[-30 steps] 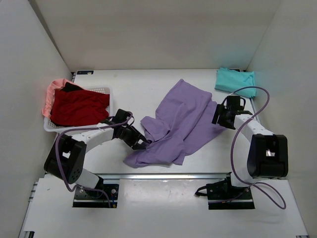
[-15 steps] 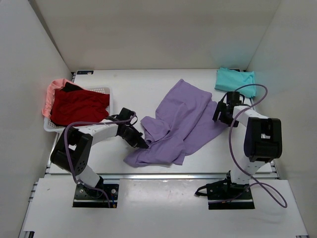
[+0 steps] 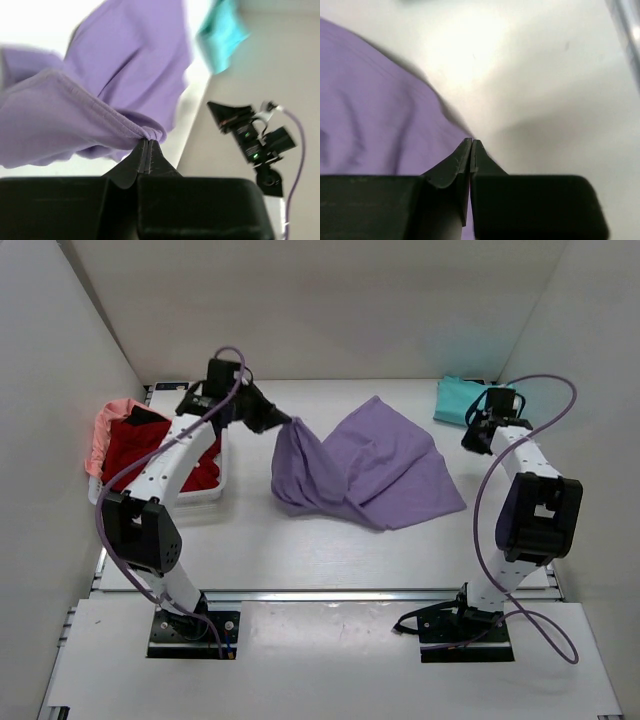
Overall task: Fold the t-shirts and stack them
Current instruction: Flatten out the tshirt
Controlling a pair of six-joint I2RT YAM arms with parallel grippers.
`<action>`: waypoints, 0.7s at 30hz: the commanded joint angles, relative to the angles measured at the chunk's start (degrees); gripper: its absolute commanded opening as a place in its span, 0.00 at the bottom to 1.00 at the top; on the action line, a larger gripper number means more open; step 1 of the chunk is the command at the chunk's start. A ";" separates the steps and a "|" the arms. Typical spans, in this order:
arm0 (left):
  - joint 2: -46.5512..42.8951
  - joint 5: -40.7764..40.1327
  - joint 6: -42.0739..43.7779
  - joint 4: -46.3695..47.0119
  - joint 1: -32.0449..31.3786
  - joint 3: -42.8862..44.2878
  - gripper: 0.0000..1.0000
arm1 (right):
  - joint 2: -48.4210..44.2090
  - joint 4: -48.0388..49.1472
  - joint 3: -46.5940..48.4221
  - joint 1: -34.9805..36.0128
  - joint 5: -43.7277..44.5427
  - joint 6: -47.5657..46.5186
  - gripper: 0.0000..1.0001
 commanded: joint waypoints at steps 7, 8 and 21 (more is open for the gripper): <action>-2.89 4.02 -0.32 5.11 4.51 -3.55 0.00 | -0.99 -6.52 -0.83 1.51 -1.60 3.11 0.42; -4.30 4.29 -1.20 6.86 3.73 -6.61 0.00 | -1.35 -6.61 -2.85 3.18 -1.34 3.46 0.46; -10.47 6.57 0.11 8.64 4.43 -17.27 0.00 | -1.27 -14.68 -12.62 10.40 5.86 5.05 0.68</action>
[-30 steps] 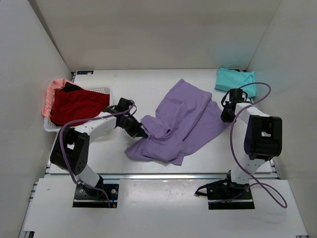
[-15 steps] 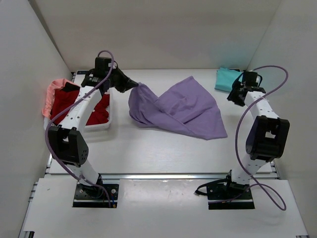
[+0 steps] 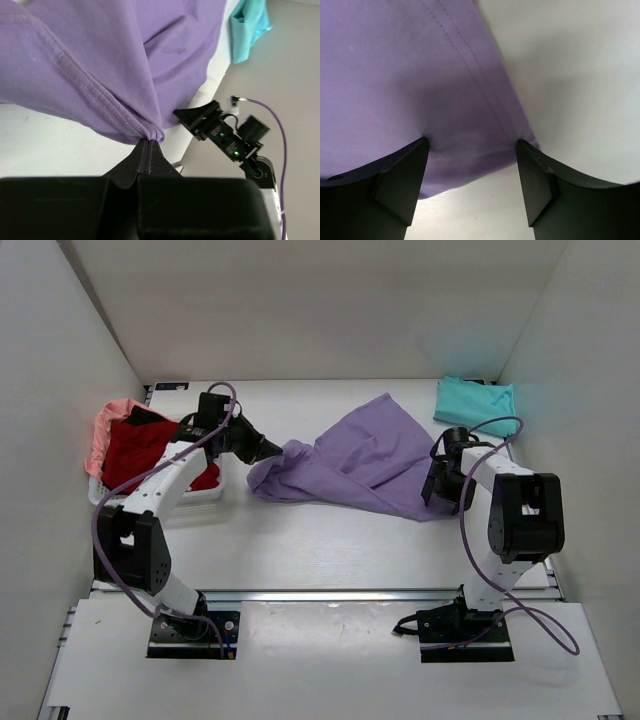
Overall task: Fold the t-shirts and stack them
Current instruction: Flatten out the tshirt
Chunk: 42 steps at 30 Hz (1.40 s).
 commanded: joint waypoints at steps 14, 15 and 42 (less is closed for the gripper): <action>-1.65 10.30 0.27 8.64 3.50 7.38 0.00 | -0.66 -2.16 8.49 -2.29 -6.82 -1.21 0.00; 0.79 11.01 -0.52 10.74 3.76 12.21 0.00 | -1.37 -2.78 11.23 -2.03 -6.56 -1.65 0.00; 1.26 13.57 -6.85 19.36 20.73 48.47 0.00 | -28.53 4.15 45.70 -12.39 -3.83 -7.28 0.00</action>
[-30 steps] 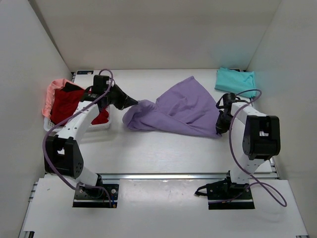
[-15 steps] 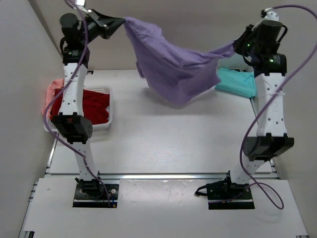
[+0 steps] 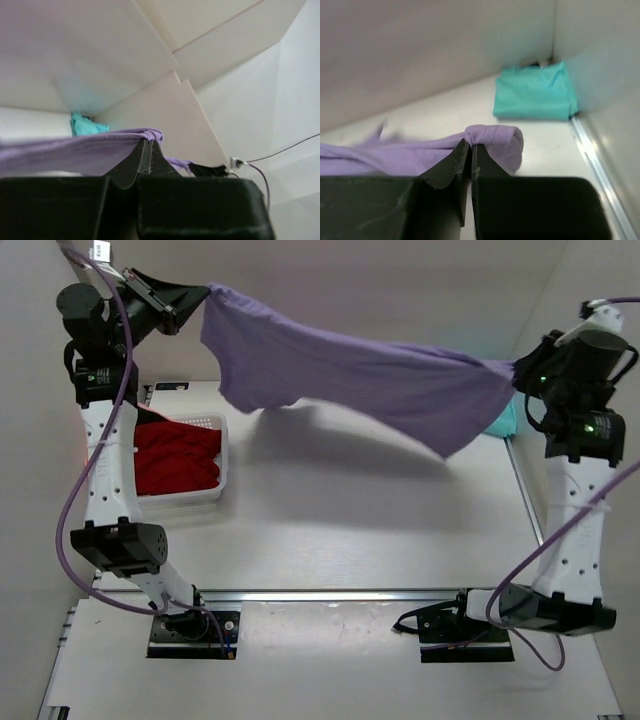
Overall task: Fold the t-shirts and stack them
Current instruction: Flatten out the tshirt
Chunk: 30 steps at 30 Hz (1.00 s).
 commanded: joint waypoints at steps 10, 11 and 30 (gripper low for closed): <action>7.74 -4.37 -1.50 0.03 -3.66 5.82 0.00 | 12.05 7.71 8.22 -4.46 -11.22 6.66 0.00; 10.21 -3.32 -2.30 0.38 -3.67 7.65 0.00 | 13.99 6.39 11.45 -3.67 -12.62 7.10 0.00; -1.59 2.24 1.71 2.94 -5.22 -2.66 0.00 | 9.99 7.00 4.92 -6.56 -14.82 5.96 0.00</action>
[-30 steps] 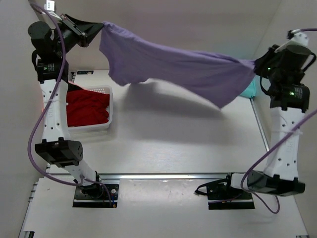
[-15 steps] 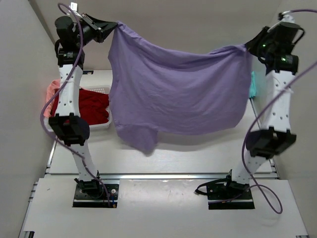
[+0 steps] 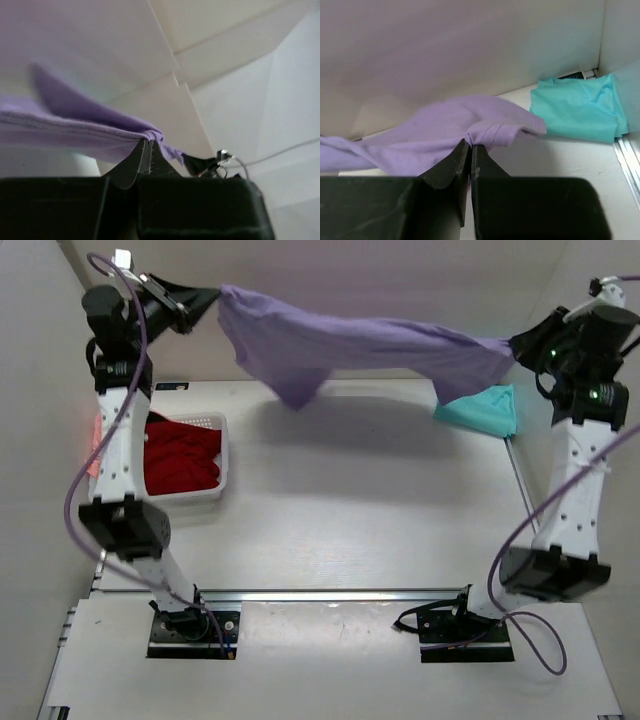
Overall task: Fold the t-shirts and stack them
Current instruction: Flatten out the tshirt
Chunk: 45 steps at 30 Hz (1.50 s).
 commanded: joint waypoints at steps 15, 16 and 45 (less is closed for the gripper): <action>-39.96 -8.44 15.64 -9.82 -11.37 -80.32 0.72 | -16.13 -1.39 -64.36 3.73 0.63 0.02 0.00; -38.90 -8.44 16.26 -10.44 -11.73 -78.65 0.69 | -15.43 -1.47 -65.68 3.65 1.07 -0.07 0.00; -4.62 -37.18 32.53 -31.72 -22.10 -51.30 0.34 | -9.01 -2.26 -61.38 6.64 9.08 -2.98 0.00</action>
